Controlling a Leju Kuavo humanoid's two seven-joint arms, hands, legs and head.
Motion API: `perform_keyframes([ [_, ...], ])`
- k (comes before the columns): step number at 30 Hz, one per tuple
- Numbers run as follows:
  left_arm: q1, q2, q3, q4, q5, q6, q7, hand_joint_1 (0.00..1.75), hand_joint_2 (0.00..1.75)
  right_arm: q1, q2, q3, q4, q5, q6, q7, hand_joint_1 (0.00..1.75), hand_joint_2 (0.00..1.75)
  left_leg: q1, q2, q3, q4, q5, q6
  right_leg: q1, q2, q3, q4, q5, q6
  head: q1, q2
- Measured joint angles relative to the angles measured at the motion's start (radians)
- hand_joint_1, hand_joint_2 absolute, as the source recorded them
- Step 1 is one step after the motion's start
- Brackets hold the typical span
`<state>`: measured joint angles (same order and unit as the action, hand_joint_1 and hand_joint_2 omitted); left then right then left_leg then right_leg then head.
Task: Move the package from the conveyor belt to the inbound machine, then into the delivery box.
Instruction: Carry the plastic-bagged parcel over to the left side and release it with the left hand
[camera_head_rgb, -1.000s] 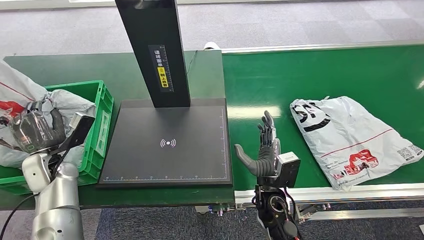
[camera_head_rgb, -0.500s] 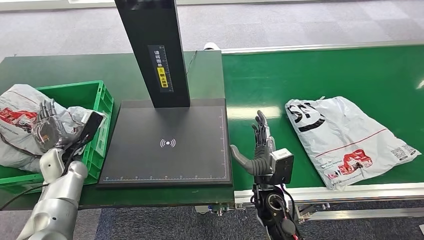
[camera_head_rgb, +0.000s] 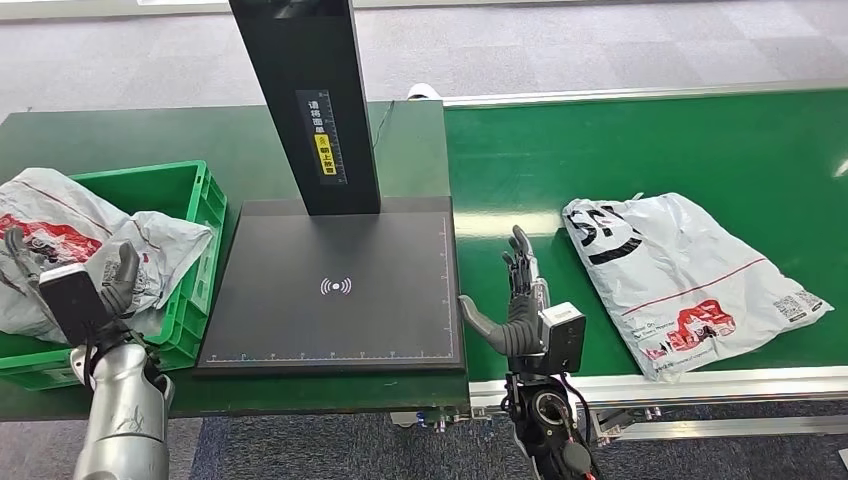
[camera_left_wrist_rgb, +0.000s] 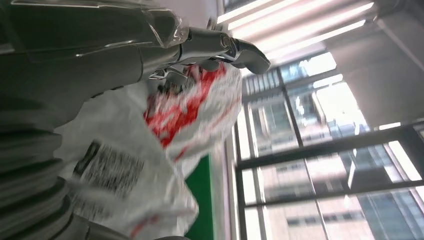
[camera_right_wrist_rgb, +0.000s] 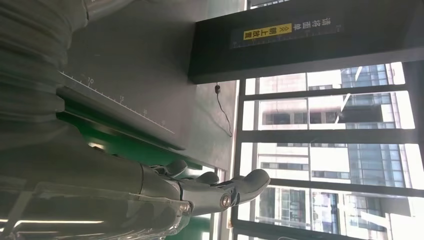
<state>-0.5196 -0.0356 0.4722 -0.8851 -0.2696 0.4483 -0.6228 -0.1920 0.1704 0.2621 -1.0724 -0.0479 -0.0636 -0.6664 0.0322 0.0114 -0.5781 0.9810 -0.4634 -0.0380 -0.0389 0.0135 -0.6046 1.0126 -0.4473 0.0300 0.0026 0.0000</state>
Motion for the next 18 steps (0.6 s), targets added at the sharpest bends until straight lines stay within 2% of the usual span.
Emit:
perform_keyframes([
  [5, 0.096, -0.015, -0.191, -0.128, 0.161, -0.13, 0.047, 0.0, 1.75, -0.002, -0.001, 0.0, 0.007, -0.005, 0.001, -0.004, 0.0, 1.75, 0.0, 0.0, -0.001, 0.0, 0.0, 0.0, 0.0, 0.0, 0.0, 0.0, 0.0, 0.0, 0.0, 0.0],
  [10, 0.164, -0.028, -0.351, -0.212, 0.284, -0.31, 0.093, 0.0, 1.75, -0.009, -0.002, 0.0, 0.019, 0.001, 0.005, -0.004, 0.0, 1.75, 0.0, 0.0, -0.001, 0.0, 0.0, 0.0, 0.0, 0.0, 0.0, 0.0, 0.0, 0.0, 0.0, 0.0],
  [12, 0.184, -0.032, -0.401, -0.231, 0.317, -0.369, 0.097, 0.0, 1.75, -0.014, -0.002, 0.0, 0.024, 0.007, 0.009, -0.004, 0.0, 1.75, 0.0, 0.0, -0.001, 0.0, 0.0, 0.0, 0.0, 0.0, 0.0, 0.0, 0.0, 0.0, 0.0, 0.0],
  [16, 0.212, -0.038, -0.467, -0.257, 0.354, -0.427, 0.098, 0.0, 1.75, -0.021, -0.002, 0.001, 0.034, 0.012, 0.015, -0.004, 0.0, 1.75, 0.0, 0.0, -0.001, 0.0, 0.0, 0.0, 0.0, 0.0, 0.0, 0.0, 0.0, 0.0, 0.0, 0.0],
  [18, 0.223, -0.038, -0.494, -0.263, 0.381, -0.497, 0.097, 0.0, 1.75, -0.024, -0.002, 0.002, 0.039, 0.019, 0.029, -0.003, 0.0, 1.75, 0.0, 0.0, -0.001, 0.0, 0.0, 0.0, 0.0, 0.0, 0.0, 0.0, 0.0, 0.0, 0.0, 0.0],
])
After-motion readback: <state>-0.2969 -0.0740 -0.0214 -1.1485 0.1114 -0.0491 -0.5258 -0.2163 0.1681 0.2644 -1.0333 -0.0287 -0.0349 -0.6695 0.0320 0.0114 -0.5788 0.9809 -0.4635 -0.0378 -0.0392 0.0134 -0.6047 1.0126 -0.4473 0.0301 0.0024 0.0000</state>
